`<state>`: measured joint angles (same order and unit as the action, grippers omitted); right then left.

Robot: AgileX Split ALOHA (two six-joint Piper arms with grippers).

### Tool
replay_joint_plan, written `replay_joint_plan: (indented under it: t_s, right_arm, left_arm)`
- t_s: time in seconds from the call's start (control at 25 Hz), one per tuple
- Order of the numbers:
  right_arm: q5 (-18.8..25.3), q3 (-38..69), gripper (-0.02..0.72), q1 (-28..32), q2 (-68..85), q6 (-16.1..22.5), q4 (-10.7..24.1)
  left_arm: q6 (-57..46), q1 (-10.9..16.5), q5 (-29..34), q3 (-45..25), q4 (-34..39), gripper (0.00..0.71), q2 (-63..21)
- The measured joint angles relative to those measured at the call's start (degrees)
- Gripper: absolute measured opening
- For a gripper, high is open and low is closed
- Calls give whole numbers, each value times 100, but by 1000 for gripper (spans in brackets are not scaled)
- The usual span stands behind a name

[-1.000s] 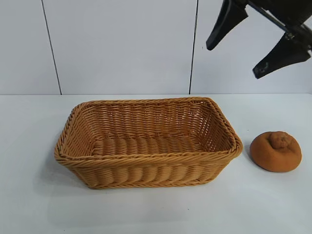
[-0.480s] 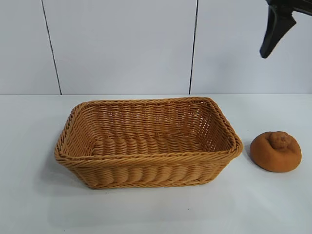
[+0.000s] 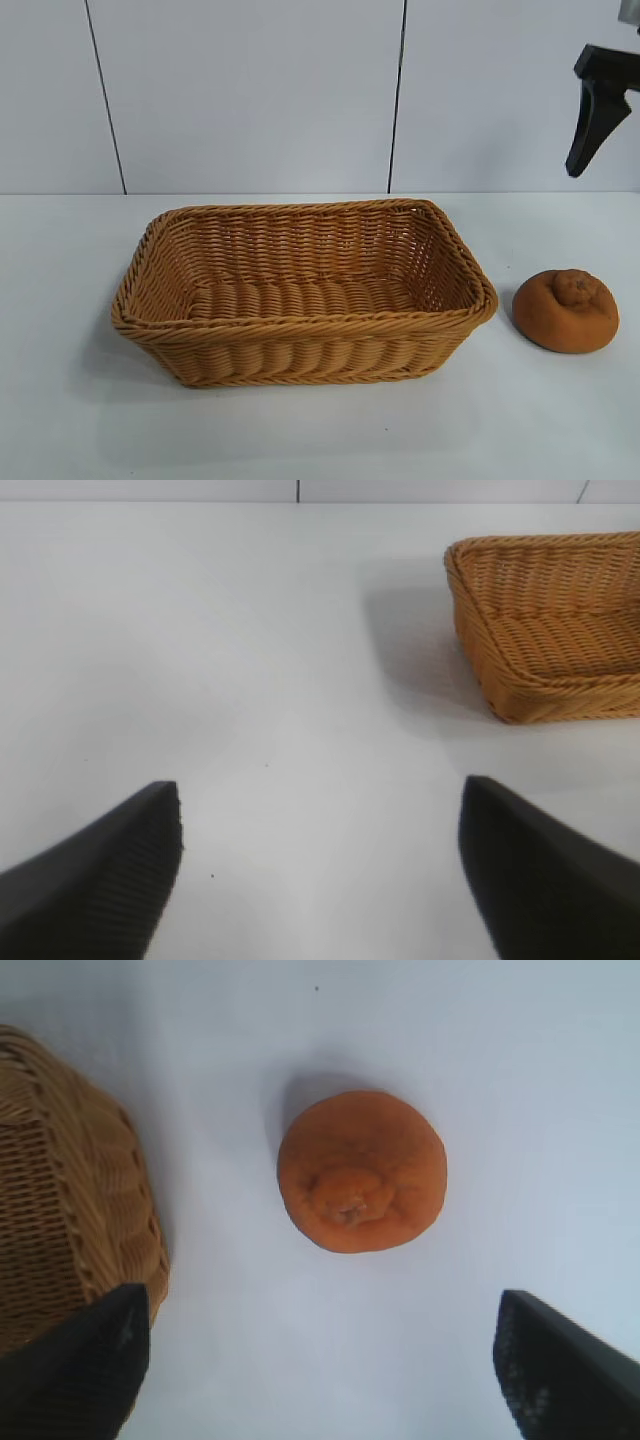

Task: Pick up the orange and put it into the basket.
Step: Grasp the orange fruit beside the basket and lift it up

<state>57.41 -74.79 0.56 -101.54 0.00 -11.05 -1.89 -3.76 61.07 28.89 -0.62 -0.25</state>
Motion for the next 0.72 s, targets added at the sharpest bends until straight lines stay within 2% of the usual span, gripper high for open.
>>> replay_joint_plan:
  t_s: [0.24,0.36,0.48,0.6,0.72]
  right_arm:
    - [-534,1,640,0,-1098,0,-187]
    - [-634,1,640,0,-1582,0,-238]
    - [-682,1,592,0,-1883,0,-238]
    - [-688,1,407,0,-1925,0,-232]
    - [-650,1,137,0,-1875,0,-232]
  left_arm:
    - [0,0,0,0,-4,549,0]
    - [-6,0,0,0,-4,549,0]
    - [-11,0,0,0,-4,549,0]
    - [-11,0,0,0,-4,549,0]
    - [-11,0,0,0,-4,549,0]
